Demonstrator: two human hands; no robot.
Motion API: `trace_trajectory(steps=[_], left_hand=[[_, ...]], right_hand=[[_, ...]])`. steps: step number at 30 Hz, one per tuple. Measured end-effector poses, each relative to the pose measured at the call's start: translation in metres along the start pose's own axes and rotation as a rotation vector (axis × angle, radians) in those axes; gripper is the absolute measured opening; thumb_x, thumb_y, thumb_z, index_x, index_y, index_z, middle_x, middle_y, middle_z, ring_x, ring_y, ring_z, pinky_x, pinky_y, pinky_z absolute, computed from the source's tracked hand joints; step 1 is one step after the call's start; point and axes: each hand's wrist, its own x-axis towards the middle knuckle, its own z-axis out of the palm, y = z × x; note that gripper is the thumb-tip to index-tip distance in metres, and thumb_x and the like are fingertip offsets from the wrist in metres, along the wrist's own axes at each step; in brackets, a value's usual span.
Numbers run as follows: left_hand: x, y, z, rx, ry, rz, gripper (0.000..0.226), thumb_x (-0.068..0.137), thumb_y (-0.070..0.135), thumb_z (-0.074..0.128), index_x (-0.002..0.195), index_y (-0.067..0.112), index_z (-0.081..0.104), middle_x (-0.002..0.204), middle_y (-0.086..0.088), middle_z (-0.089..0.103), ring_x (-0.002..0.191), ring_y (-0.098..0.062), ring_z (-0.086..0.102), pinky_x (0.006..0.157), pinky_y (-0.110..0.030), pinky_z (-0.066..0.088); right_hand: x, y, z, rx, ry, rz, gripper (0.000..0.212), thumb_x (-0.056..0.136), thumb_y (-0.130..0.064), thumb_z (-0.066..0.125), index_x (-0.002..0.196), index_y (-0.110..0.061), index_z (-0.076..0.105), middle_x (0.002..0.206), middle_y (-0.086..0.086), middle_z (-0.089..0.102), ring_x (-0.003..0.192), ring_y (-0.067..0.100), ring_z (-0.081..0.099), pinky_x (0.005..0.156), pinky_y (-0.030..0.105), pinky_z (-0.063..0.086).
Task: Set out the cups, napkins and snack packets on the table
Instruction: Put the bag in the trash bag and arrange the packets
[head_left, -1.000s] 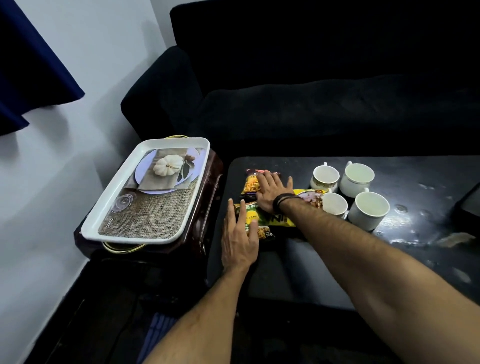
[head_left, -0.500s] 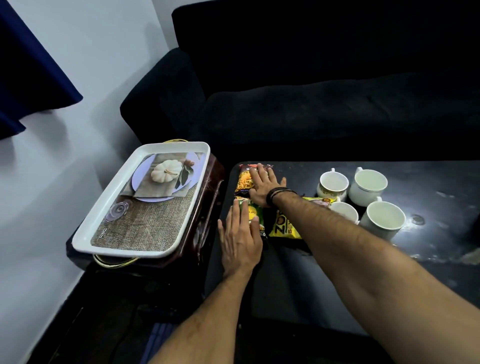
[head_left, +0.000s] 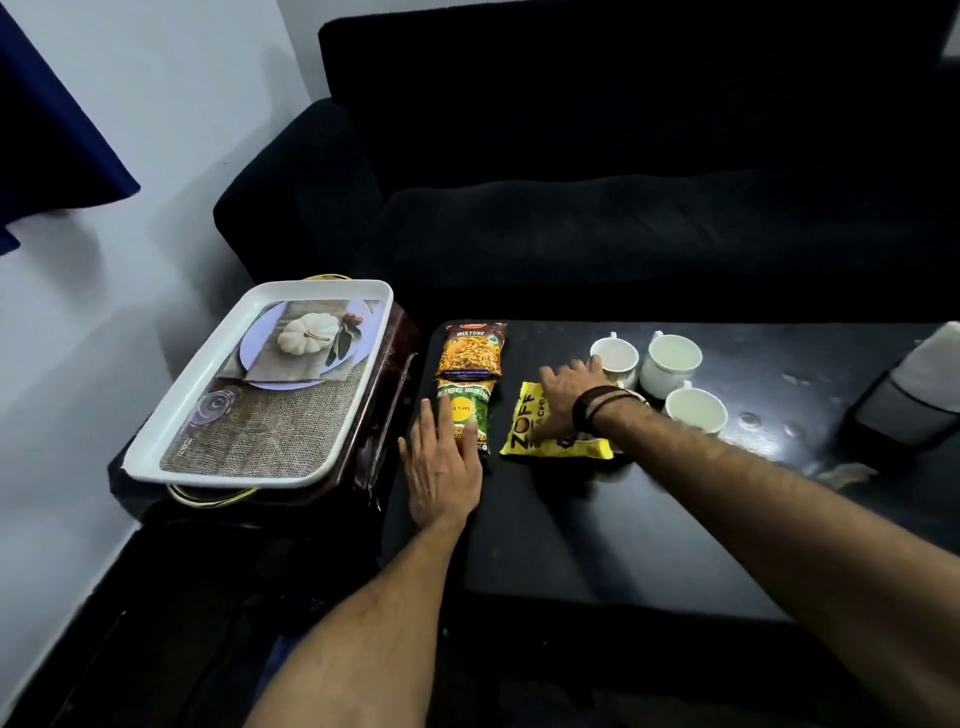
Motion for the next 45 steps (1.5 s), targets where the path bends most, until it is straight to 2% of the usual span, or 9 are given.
trace_trajectory(steps=[5,11,14,18,22,30,34,41,45], left_hand=[[-0.004,-0.001,-0.002,0.005,-0.006,-0.026,0.069,0.098,0.061,0.018,0.157,0.026,0.016,0.162,-0.009,0.022,0.147,-0.025,0.028,0.122,-0.047,0.017],[0.003,-0.002,0.001,0.004,0.010,-0.059,0.070,0.098,0.060,0.020,0.157,0.022,0.017,0.161,-0.011,0.026,0.145,-0.027,0.032,0.121,-0.048,0.020],[0.004,-0.001,0.002,-0.007,0.012,-0.072,0.070,0.098,0.059,0.020,0.156,0.021,0.018,0.161,-0.012,0.026,0.145,-0.028,0.032,0.121,-0.049,0.020],[0.004,0.001,0.000,-0.019,0.024,-0.032,0.065,0.099,0.054,0.024,0.156,0.023,0.016,0.164,-0.009,0.016,0.147,-0.026,0.027,0.120,-0.052,0.021],[0.006,0.000,0.000,0.032,-0.016,0.049,0.057,0.102,0.047,0.023,0.157,0.032,0.016,0.166,-0.002,0.004,0.151,-0.023,0.017,0.120,-0.054,0.020],[0.006,-0.001,0.002,0.037,0.012,0.068,0.057,0.100,0.047,0.019,0.155,0.031,0.024,0.165,-0.003,0.013,0.145,-0.024,0.028,0.115,-0.050,0.029],[0.005,0.000,0.002,0.047,0.015,0.074,0.059,0.099,0.047,0.015,0.156,0.032,0.019,0.166,-0.002,0.009,0.144,-0.024,0.030,0.115,-0.047,0.030],[0.003,0.001,0.002,0.050,-0.005,0.078,0.060,0.098,0.050,0.012,0.156,0.034,0.019,0.165,-0.001,0.012,0.144,-0.025,0.030,0.115,-0.047,0.031],[0.003,0.002,0.002,0.049,-0.006,0.060,0.060,0.098,0.051,0.013,0.156,0.035,0.016,0.165,-0.001,0.011,0.144,-0.025,0.030,0.114,-0.049,0.033]], right_hand=[[-0.005,-0.013,0.004,0.207,0.080,-0.052,0.099,0.062,-0.069,0.074,0.134,-0.014,0.035,0.131,0.013,0.048,0.120,0.034,0.051,0.095,0.045,0.045],[-0.002,-0.052,0.015,0.460,0.296,0.226,0.061,0.085,-0.049,0.063,0.128,-0.016,0.035,0.125,0.015,0.038,0.103,0.042,0.060,0.077,0.047,0.053],[-0.006,-0.064,0.032,0.448,0.324,0.301,0.049,0.094,-0.046,0.046,0.134,-0.019,0.036,0.140,0.020,0.032,0.120,0.042,0.047,0.088,0.049,0.048],[-0.021,-0.074,0.061,0.351,0.411,0.135,0.058,0.097,-0.050,0.028,0.148,-0.025,0.030,0.161,0.011,0.018,0.148,0.032,0.016,0.117,0.052,0.015],[-0.027,-0.074,0.087,0.296,0.428,0.077,0.068,0.094,-0.058,0.017,0.155,-0.028,0.012,0.165,0.006,0.005,0.153,0.027,0.002,0.120,0.056,-0.004],[0.003,-0.068,0.078,0.386,0.408,0.258,0.070,0.096,-0.057,0.019,0.156,-0.024,0.007,0.165,0.009,-0.003,0.152,0.028,-0.006,0.120,0.055,-0.006],[-0.015,-0.072,0.089,0.354,0.581,0.163,0.067,0.095,-0.053,0.026,0.154,-0.023,0.020,0.164,0.007,0.012,0.152,0.025,0.008,0.120,0.054,-0.003],[-0.021,-0.072,0.098,0.387,0.436,0.186,0.065,0.096,-0.054,0.021,0.155,-0.029,0.011,0.165,0.003,-0.001,0.153,0.024,-0.004,0.119,0.059,-0.004],[-0.025,-0.071,0.091,0.399,0.492,0.176,0.062,0.098,-0.051,0.017,0.155,-0.029,0.012,0.165,0.003,0.003,0.153,0.022,0.000,0.120,0.056,0.000]])
